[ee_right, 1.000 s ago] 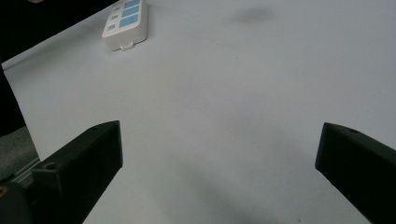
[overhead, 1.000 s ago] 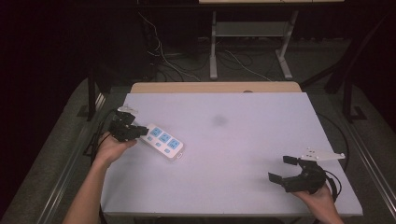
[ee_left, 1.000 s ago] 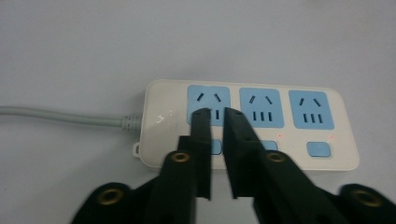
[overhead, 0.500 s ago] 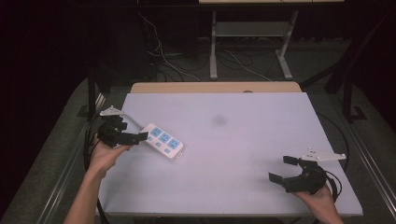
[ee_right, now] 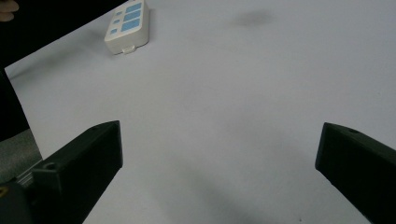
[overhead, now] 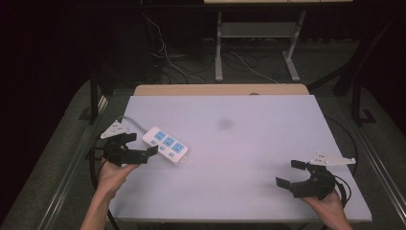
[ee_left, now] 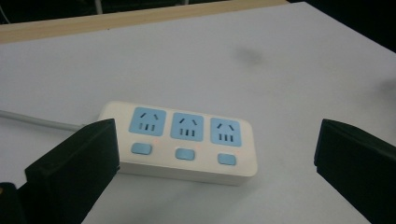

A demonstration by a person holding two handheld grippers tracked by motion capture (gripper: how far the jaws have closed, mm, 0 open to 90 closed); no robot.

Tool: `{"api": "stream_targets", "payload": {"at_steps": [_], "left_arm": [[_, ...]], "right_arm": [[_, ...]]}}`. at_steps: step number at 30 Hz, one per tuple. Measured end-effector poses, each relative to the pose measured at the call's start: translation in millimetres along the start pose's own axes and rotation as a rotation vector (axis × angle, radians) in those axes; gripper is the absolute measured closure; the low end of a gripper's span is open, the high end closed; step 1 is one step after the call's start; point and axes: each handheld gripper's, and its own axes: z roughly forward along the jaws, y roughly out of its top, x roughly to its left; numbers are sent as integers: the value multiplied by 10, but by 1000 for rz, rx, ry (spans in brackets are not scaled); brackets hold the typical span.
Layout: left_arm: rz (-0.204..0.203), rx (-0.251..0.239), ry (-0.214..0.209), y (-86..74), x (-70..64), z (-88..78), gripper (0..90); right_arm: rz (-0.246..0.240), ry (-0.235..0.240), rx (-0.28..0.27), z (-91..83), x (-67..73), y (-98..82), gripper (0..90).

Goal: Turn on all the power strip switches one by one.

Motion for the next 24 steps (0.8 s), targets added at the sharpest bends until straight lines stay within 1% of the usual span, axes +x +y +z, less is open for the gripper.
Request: {"api": "stream_targets", "payload": {"at_steps": [2,4,7,8,12,17,19,23,24], "left_arm": [[3,-8,-11,-44,-45,6,0],[3,-27,-19,-93,-83,7,0],[-3,-46,-36,-172,-146,11,0],[-2,-51,-44,-198,-171,15,0],[7,-63,-56,-286,-277,33,0],[28,-54,-77,-402,-382,91,0],[29,-51,-95,-456,-413,123,0],[56,-15,-107,-522,-471,179,0],[57,-12,-110,-531,-480,189,0]], "right_arm": [[-3,1,2,3,1,0,5],[-4,3,4,5,5,-1,5],[-3,4,4,1,10,-4,5],[-2,4,2,-1,8,-5,5],[-2,5,3,-3,8,-7,5],[-7,11,7,-2,24,-14,5],[-9,14,12,1,27,-20,5],[-6,17,15,-1,32,-32,5],[-8,18,15,-1,38,-34,5]]}}
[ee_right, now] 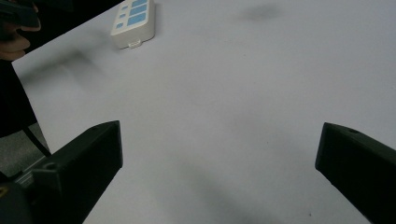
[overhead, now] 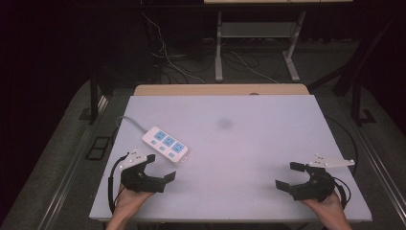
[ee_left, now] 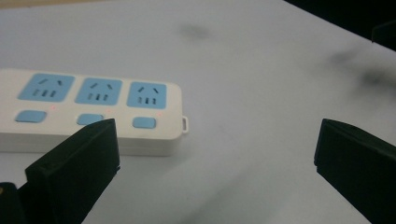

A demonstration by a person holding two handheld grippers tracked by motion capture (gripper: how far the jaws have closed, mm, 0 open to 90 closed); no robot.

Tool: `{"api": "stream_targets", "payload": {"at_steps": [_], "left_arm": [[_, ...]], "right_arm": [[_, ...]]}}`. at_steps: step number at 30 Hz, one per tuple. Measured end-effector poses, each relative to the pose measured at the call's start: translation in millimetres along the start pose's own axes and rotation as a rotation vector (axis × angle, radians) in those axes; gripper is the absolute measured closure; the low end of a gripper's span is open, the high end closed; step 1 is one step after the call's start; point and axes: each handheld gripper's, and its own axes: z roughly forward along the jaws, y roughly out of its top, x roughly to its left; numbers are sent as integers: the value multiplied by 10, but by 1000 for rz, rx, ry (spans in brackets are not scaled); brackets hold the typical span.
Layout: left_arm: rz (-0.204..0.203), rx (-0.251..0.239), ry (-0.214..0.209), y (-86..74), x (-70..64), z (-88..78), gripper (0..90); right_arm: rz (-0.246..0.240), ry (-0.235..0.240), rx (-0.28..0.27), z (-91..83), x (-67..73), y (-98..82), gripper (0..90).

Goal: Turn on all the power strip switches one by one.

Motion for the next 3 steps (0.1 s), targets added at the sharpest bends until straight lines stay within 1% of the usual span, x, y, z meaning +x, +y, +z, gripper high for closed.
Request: {"api": "stream_targets", "payload": {"at_steps": [3], "left_arm": [[0,8,-2,-23,-4,22,0]], "right_arm": [[-7,4,3,1,19,-1,5]]}}
